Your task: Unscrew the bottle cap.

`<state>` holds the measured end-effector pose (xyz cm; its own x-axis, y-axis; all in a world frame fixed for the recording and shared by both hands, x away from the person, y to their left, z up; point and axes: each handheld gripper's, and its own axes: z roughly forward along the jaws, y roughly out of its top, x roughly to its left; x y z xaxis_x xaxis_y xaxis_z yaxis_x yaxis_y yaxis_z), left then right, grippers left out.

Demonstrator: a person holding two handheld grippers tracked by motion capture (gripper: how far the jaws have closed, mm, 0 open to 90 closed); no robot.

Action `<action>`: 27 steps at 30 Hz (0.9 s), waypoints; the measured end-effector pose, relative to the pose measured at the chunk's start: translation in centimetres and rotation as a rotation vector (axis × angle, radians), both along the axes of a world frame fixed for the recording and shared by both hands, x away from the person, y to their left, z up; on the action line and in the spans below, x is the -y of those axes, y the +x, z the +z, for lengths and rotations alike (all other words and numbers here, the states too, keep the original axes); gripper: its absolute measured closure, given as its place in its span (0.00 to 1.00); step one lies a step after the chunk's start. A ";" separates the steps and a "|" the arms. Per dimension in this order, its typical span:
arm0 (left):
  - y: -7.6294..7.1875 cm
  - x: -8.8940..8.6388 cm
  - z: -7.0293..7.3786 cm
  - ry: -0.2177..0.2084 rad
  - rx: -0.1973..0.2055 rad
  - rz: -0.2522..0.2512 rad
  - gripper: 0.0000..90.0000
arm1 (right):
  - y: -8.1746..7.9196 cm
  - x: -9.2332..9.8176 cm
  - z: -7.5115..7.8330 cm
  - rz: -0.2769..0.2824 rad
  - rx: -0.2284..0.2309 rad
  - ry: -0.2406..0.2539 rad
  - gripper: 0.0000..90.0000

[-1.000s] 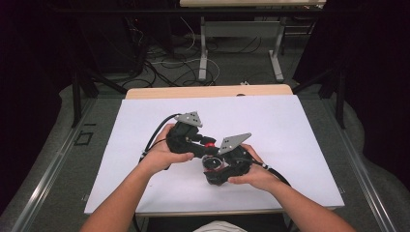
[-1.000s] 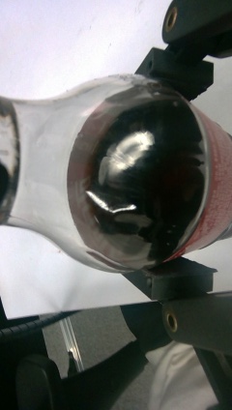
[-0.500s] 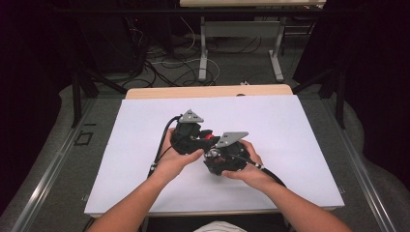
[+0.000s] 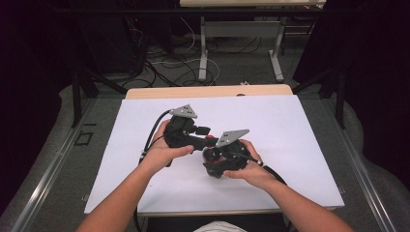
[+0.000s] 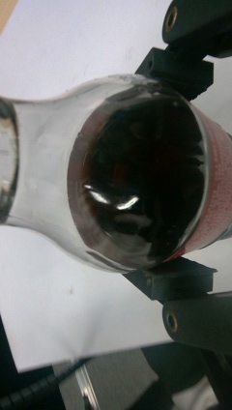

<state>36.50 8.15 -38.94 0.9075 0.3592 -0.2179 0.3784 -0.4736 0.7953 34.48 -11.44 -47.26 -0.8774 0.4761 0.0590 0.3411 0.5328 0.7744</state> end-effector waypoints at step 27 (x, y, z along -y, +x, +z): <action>-2.3 2.2 -0.3 0.048 0.038 0.280 0.68 | -0.7 -0.4 0.0 -0.041 0.044 0.002 0.33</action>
